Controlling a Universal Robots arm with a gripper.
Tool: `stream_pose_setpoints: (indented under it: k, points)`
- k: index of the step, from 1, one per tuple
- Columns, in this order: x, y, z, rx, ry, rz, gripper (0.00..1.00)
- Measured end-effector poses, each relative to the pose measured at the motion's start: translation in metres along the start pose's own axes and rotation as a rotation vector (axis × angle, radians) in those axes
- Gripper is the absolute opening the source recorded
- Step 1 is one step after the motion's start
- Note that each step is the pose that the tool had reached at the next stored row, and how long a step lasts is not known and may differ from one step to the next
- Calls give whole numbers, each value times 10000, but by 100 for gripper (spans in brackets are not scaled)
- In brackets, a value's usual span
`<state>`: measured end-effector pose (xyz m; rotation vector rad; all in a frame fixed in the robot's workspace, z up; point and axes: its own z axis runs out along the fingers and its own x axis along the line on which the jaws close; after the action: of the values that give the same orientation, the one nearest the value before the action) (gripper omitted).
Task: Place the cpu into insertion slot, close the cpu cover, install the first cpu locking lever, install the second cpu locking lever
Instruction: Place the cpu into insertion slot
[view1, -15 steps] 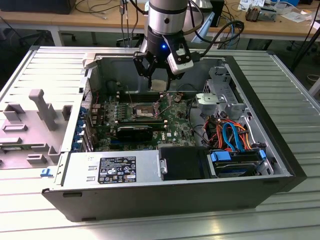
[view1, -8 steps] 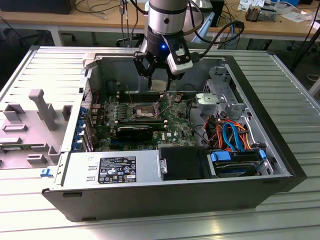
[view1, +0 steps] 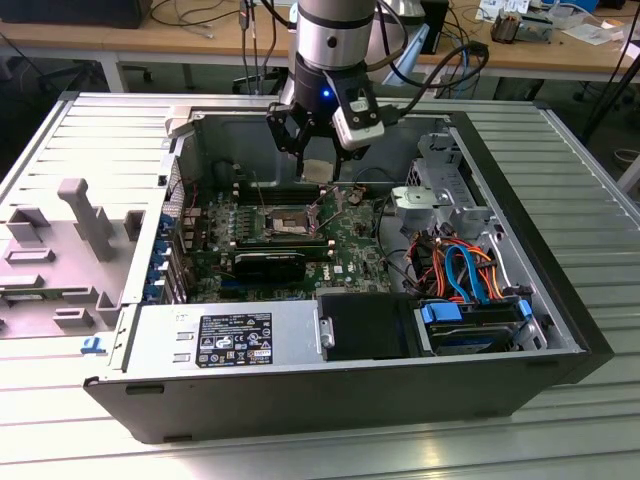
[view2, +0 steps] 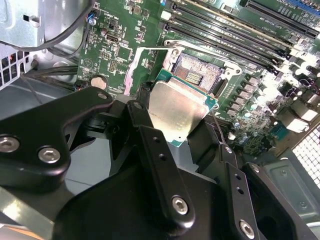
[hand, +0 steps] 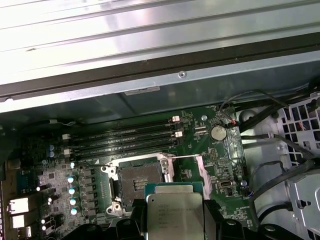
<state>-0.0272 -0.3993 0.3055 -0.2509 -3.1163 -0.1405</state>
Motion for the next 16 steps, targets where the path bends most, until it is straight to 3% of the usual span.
stream_pose_setpoints:
  k: [16]
  points:
    - [0,-1,10,9,-30,315,55]
